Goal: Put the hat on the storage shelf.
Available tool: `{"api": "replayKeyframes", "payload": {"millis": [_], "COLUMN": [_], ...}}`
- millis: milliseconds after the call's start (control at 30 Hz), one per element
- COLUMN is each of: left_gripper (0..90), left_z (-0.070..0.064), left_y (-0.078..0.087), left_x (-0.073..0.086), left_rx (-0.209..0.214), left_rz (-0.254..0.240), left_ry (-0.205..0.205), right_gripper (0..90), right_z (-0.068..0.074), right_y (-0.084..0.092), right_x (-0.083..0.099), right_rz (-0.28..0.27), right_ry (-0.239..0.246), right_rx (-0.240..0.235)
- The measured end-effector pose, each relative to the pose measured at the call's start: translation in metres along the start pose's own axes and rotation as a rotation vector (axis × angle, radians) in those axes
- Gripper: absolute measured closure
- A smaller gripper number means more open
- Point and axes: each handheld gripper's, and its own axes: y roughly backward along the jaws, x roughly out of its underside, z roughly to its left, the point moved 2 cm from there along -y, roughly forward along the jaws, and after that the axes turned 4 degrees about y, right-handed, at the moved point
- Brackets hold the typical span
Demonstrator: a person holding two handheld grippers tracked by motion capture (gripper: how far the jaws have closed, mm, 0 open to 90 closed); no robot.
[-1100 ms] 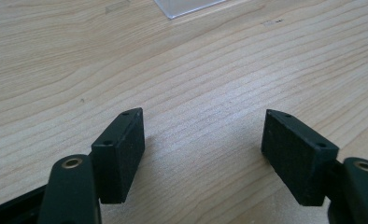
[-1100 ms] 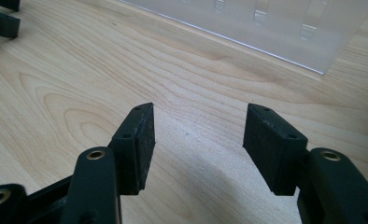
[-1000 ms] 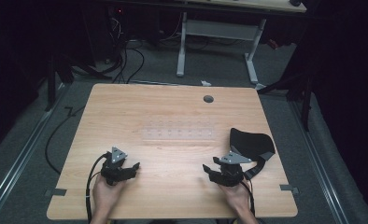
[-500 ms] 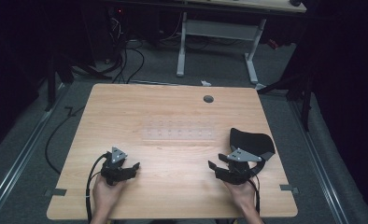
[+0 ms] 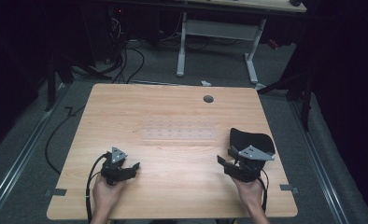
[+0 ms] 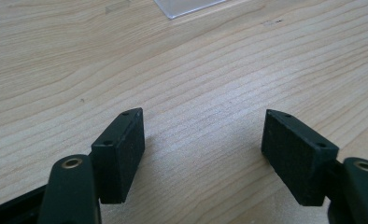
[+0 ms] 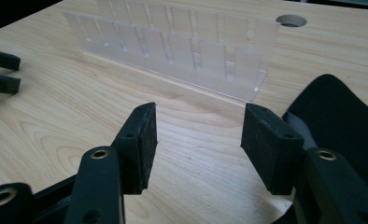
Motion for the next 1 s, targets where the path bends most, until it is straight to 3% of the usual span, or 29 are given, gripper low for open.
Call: {"api": "replayKeyframes", "payload": {"millis": [167,300,1000], "left_gripper": [30.5,30.5,30.5], "left_z": [0.0,0.0,0.0], "left_y": [0.0,0.0,0.0], "left_x": [0.0,0.0,0.0], "left_rx": [0.0,0.0,0.0], "left_rz": [0.0,0.0,-0.001], "left_ry": [0.0,0.0,0.0], "right_gripper": [45.7,45.8,44.7], "right_z": [-0.007,-0.014,-0.048], "right_y": [0.005,0.01,0.023], "right_x": [-0.003,-0.006,-0.001], "right_rz": [-0.007,-0.012,-0.004], "right_ry": [-0.005,0.006,-0.035], "right_rx": [0.025,0.072,0.199]}}
